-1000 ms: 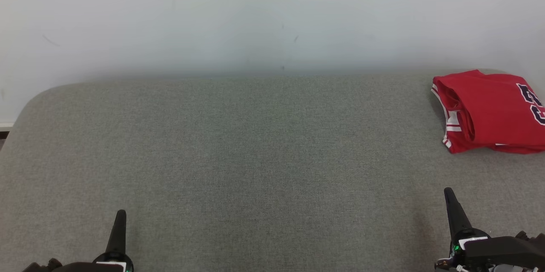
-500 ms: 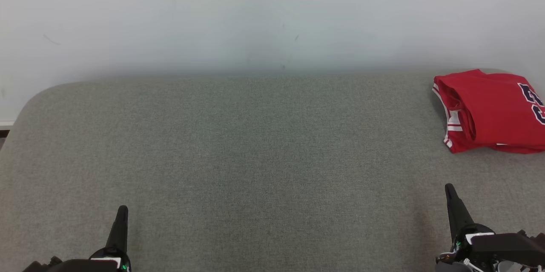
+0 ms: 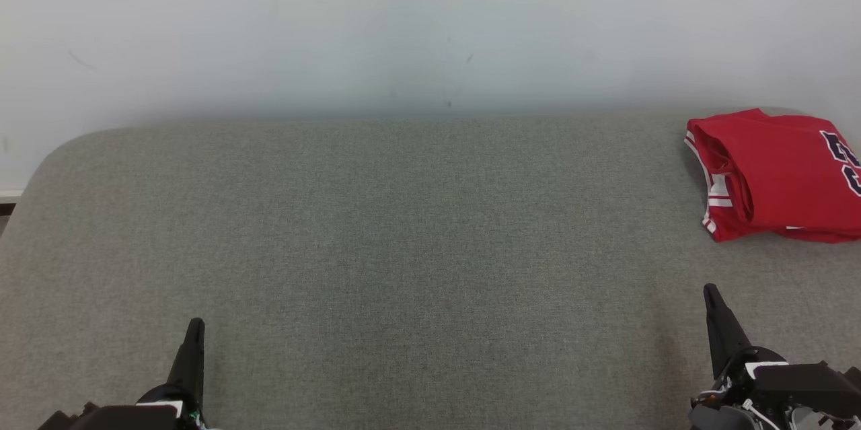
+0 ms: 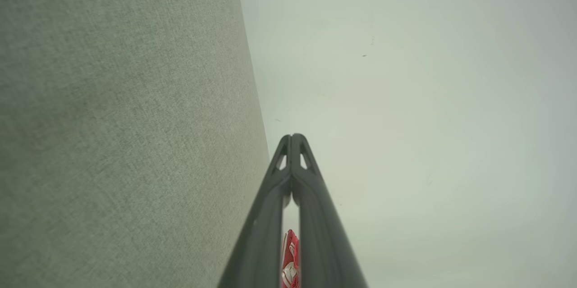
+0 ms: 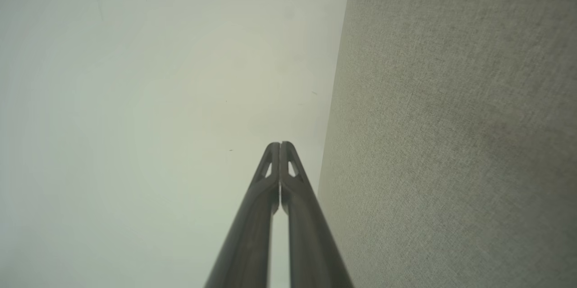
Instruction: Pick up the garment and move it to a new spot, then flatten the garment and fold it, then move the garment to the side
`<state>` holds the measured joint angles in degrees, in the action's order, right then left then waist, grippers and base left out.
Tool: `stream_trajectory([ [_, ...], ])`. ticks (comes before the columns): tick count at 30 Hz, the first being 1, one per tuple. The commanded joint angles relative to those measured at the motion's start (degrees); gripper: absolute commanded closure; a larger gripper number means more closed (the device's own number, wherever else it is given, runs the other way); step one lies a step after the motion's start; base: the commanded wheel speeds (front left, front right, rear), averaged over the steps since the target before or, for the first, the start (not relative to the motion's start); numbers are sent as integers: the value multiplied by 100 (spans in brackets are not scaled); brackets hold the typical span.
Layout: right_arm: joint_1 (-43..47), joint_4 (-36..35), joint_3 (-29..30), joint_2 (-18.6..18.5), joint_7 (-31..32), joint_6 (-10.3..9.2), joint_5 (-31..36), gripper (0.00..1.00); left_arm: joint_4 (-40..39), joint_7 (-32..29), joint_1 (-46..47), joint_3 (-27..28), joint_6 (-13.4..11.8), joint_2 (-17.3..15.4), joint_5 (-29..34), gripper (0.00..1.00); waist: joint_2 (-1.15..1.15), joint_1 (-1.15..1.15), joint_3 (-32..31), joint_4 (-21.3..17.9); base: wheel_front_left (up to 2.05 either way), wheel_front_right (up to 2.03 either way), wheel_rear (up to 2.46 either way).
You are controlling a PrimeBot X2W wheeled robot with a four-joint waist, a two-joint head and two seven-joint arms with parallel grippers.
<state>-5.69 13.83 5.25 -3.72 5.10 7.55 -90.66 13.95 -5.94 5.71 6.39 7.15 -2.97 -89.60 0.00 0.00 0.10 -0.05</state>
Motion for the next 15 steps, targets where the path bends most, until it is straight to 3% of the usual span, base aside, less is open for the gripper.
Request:
stream_trajectory([
  [1, -35, 4, 23, 15, 44, -11, -101, 100, 8, -33, 60, 21, 51, 12, -116, 100, 0, 0, 1, 1, 0, 0, 0],
  [15, -68, 21, 60, 31, 94, -12, -246, 100, 19, -75, 85, 26, 44, 16, -291, 100, 0, 0, 8, 5, 0, 0, 0],
])
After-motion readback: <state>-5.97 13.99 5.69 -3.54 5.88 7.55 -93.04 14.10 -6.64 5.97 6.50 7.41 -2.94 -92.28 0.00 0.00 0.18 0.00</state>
